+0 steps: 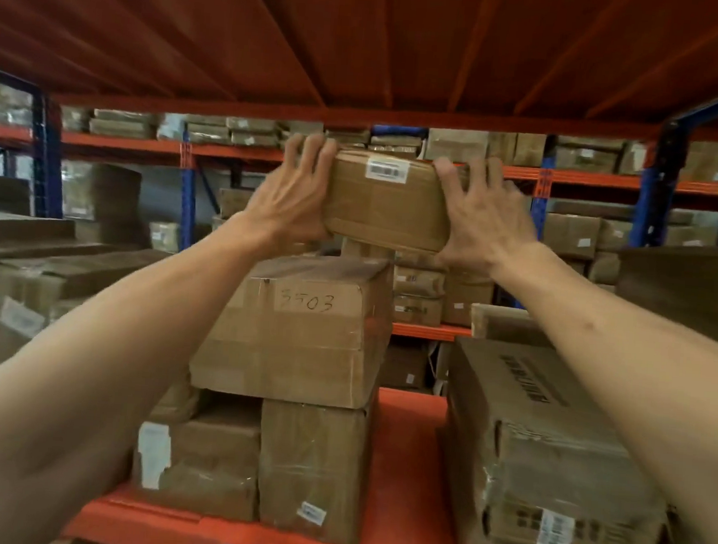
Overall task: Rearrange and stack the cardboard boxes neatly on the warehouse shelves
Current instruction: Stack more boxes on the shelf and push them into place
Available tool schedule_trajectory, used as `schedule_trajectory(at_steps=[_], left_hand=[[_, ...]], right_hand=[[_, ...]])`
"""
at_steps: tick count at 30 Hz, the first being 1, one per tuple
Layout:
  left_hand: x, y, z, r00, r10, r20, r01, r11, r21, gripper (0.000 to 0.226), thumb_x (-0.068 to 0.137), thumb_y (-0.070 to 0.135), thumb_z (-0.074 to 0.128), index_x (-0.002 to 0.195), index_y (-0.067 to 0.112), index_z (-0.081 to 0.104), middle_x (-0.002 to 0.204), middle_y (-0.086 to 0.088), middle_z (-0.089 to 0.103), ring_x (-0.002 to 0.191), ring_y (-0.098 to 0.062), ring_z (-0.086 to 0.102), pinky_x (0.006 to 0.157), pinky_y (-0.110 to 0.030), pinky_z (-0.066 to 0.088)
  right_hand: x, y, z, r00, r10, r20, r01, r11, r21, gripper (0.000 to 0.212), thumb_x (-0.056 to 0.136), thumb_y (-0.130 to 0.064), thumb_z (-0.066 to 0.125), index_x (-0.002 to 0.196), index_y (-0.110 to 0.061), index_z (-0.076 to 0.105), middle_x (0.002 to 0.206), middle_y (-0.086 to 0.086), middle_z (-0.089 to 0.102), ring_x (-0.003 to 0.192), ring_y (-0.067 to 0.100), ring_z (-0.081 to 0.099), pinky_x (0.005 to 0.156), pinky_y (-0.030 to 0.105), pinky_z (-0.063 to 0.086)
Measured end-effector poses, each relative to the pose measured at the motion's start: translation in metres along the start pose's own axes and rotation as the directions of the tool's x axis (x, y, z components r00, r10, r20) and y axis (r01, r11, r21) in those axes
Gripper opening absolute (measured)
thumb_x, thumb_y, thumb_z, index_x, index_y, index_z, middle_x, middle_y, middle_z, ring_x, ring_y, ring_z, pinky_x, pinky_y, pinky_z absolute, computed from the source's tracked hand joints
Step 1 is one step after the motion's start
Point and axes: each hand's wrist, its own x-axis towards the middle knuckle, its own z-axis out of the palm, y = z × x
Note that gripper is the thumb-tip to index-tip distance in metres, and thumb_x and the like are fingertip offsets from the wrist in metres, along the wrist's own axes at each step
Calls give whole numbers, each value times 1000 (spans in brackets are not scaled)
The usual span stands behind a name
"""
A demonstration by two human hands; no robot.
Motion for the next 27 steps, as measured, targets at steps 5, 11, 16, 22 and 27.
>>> schedule_trajectory(at_steps=[5,11,16,22,27], left_hand=[[-45,-55,12,989,-147,32,149,987,-61,124,53,45,97,146,6,25,143,-22,34,132,-42,30,81,-66,56],[-94,-97,31,955,-231,186,242,970,-36,123,52,44,99,145,7,27,142,-18,33,132,-40,29,85,-67,54],[-81,-113,26,920,-109,377,150,985,-82,135,53,45,99,152,20,11,148,-11,23,138,-39,22,109,-65,40],[-69,-98,10,960,-31,280,46,998,-45,136,55,94,59,153,6,25,146,-21,39,142,-39,29,125,-58,0],[-48,-16,20,989,140,50,-126,969,-214,104,84,82,40,151,3,37,147,-23,44,146,-36,32,126,-60,-1]], right_hand=[[30,-59,11,990,-137,39,138,990,-21,128,58,-54,95,153,-23,17,143,22,36,134,40,39,99,52,49],[49,-106,33,948,-260,182,263,965,7,132,59,-46,96,159,-22,14,148,19,35,136,39,37,97,51,48],[66,-95,17,891,-299,340,323,946,-15,140,56,-55,98,162,-23,12,156,20,33,145,41,32,107,59,43],[51,-69,23,887,-325,328,291,945,149,136,70,-52,91,166,-36,-4,165,13,21,152,38,19,115,64,35],[29,-38,20,925,-289,248,180,906,384,121,75,-68,80,164,-44,2,171,7,10,156,36,14,119,61,26]])
